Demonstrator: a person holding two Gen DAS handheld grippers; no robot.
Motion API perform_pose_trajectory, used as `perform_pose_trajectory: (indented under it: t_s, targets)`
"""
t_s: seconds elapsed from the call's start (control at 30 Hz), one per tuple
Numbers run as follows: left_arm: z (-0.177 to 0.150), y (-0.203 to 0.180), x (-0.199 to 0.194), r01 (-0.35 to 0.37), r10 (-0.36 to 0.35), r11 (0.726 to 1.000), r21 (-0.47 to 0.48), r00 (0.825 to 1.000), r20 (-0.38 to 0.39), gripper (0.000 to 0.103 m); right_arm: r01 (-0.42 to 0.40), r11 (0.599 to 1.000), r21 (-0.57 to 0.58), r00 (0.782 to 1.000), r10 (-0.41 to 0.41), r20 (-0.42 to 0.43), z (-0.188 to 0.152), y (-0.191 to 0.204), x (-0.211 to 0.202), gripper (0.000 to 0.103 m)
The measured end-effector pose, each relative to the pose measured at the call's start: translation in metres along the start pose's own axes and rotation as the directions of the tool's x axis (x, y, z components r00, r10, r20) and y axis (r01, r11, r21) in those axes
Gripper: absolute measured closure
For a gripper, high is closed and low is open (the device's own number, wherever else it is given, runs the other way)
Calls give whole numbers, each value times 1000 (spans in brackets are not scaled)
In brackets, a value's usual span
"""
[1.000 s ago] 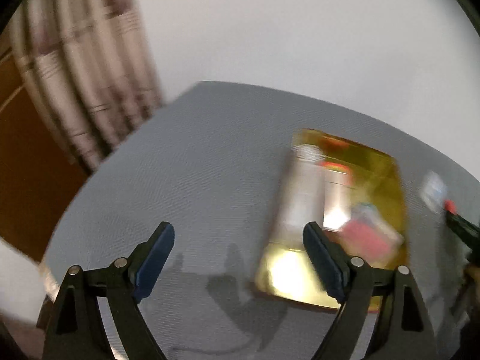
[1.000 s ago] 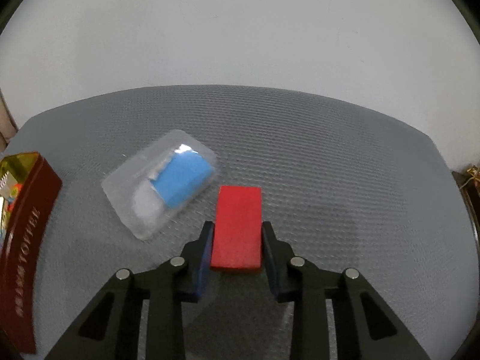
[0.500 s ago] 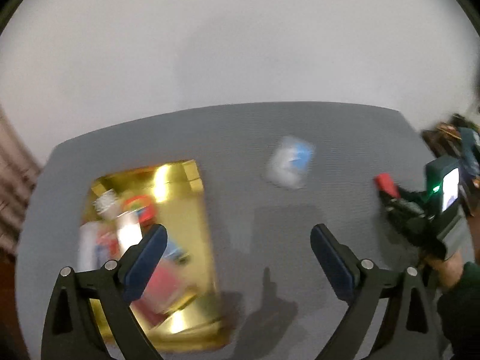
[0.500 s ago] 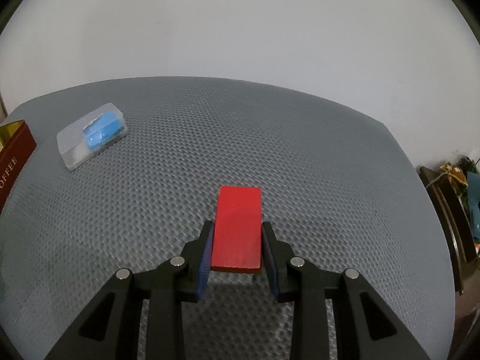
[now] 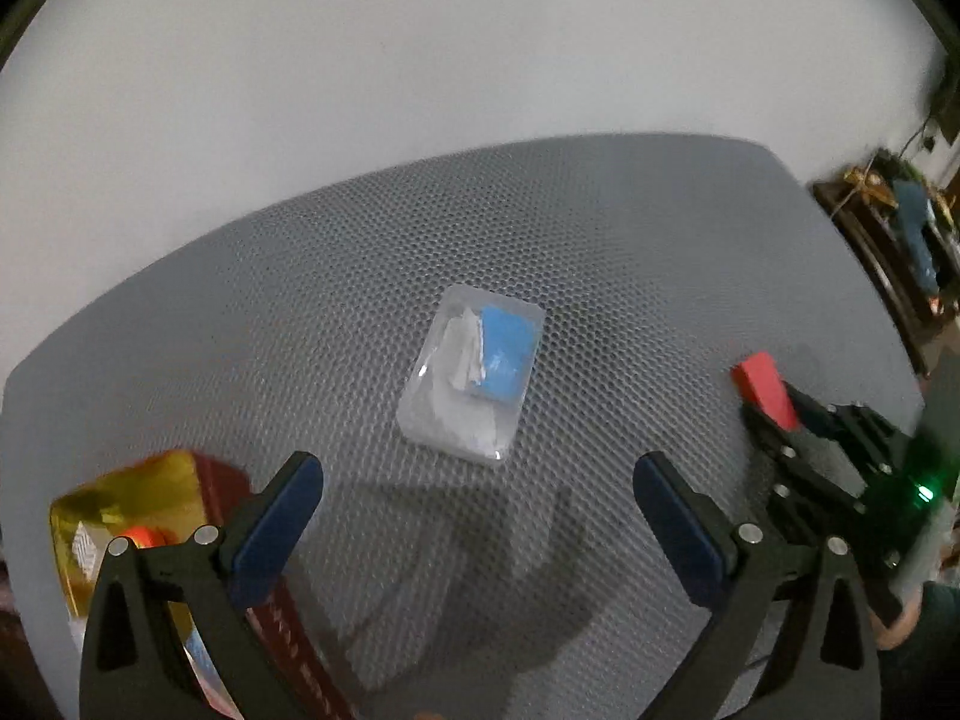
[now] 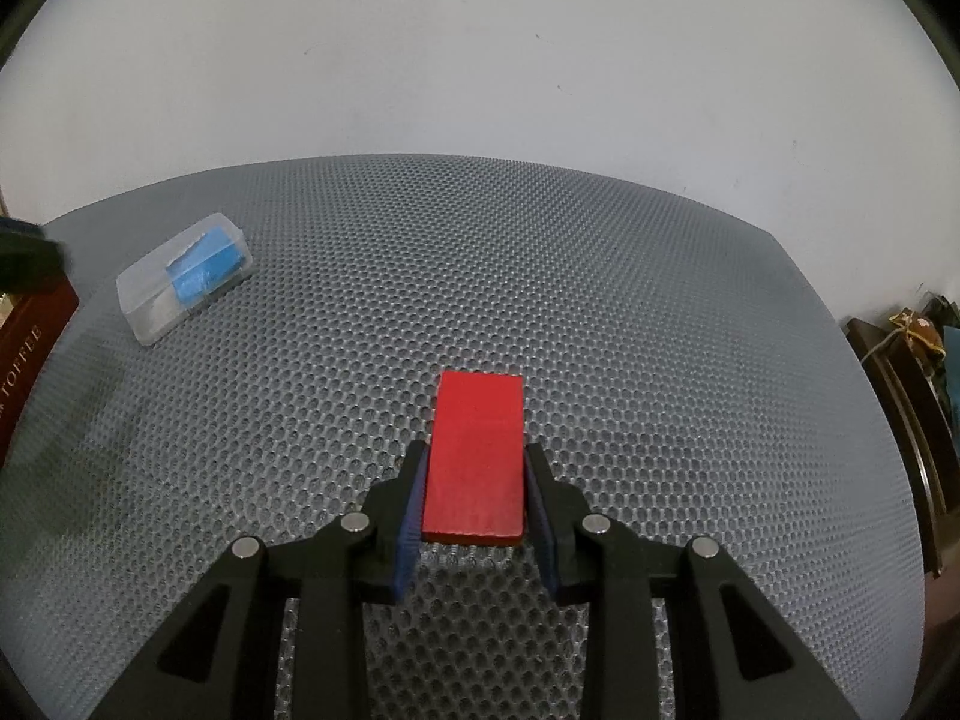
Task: Organize rigid objects
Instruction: 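Grasp the clear box with blue contents with the left gripper while the right holds the red block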
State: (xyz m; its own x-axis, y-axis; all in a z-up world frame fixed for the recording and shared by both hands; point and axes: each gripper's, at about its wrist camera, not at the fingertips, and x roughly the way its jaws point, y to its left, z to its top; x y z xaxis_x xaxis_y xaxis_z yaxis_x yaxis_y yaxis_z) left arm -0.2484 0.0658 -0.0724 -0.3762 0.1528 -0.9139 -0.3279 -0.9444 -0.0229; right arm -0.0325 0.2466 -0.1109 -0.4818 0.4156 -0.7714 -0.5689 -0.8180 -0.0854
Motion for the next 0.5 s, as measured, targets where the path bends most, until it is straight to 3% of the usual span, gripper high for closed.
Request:
perform_pose_trajectory:
  t_s: [0.17,0.5]
  targets:
    - [19,-4,25,29,-24,997,65,997,-71,0,-21,1000,18,1000,22,-1,-11,-25,-19,71]
    - [45,10,58,48,-47,999,-3,985,-166,0,-33,999,27,999,33,-2,-24,-20,-30,71]
